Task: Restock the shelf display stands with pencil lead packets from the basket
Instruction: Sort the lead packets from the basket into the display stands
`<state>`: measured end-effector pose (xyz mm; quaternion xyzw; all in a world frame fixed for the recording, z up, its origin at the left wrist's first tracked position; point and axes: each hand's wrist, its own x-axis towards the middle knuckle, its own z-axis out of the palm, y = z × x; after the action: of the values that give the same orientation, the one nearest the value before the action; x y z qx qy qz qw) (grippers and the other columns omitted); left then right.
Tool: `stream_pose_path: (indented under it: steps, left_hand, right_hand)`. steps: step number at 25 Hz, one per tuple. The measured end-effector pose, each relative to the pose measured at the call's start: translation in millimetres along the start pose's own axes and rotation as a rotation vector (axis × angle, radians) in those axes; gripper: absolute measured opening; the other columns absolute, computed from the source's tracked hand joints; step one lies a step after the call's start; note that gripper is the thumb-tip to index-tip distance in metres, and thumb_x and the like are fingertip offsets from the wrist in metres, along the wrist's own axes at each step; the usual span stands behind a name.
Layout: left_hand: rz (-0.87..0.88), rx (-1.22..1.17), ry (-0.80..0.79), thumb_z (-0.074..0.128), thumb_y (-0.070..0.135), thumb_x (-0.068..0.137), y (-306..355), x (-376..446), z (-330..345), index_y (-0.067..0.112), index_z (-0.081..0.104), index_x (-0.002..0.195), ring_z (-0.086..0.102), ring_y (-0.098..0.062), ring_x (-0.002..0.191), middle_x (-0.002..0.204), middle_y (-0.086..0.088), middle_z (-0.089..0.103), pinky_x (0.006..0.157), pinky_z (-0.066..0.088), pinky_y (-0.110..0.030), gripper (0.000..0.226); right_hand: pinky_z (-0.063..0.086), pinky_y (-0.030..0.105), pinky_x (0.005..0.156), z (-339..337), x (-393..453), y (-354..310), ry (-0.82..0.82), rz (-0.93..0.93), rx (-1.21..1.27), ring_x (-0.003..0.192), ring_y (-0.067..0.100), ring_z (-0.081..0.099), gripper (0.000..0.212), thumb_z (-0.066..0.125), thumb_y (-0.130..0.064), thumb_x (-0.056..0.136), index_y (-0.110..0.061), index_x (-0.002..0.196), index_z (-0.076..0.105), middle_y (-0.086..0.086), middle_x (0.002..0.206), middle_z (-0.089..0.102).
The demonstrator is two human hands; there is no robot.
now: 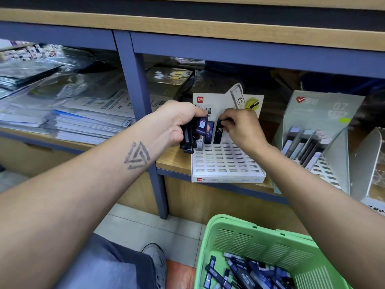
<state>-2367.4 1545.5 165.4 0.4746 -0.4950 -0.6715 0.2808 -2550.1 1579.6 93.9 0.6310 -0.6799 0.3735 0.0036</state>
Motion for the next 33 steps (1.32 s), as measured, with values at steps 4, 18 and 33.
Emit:
stream_pose_path:
  steps: [4,18,33]
  left_hand:
    - [-0.013,0.001,0.001,0.072,0.001,0.086,-3,2,0,-0.001,0.068,0.108,0.071,-0.024,0.057,0.085,-0.016,0.073,0.046,0.056,-0.034,0.022]
    - [0.01,0.016,-0.036,0.073,-0.001,0.086,-14,-6,16,-0.003,0.068,0.102,0.073,-0.029,0.064,0.081,-0.021,0.074,0.054,0.059,-0.042,0.018]
    - [0.016,-0.009,-0.105,0.072,0.009,0.089,-17,-4,24,0.0,0.062,0.084,0.055,-0.019,0.046,0.065,-0.015,0.06,0.044,0.047,-0.025,0.015]
  right_hand:
    - [0.047,0.034,0.077,1,-9,-4,-0.006,-0.103,-0.295,0.111,0.03,0.056,0.031,0.063,-0.007,0.092,-0.017,0.12,0.073,0.005,0.116,0.06]
    - [0.052,0.021,0.062,-31,-33,-32,-0.32,0.491,1.201,0.077,0.016,0.064,0.027,0.061,0.0,0.094,-0.002,0.12,0.07,0.015,0.098,0.071]
    - [0.051,0.016,0.058,-19,-33,-24,-0.23,0.471,1.504,0.066,0.01,0.058,0.014,0.064,-0.007,0.087,-0.002,0.1,0.064,0.009,0.083,0.066]
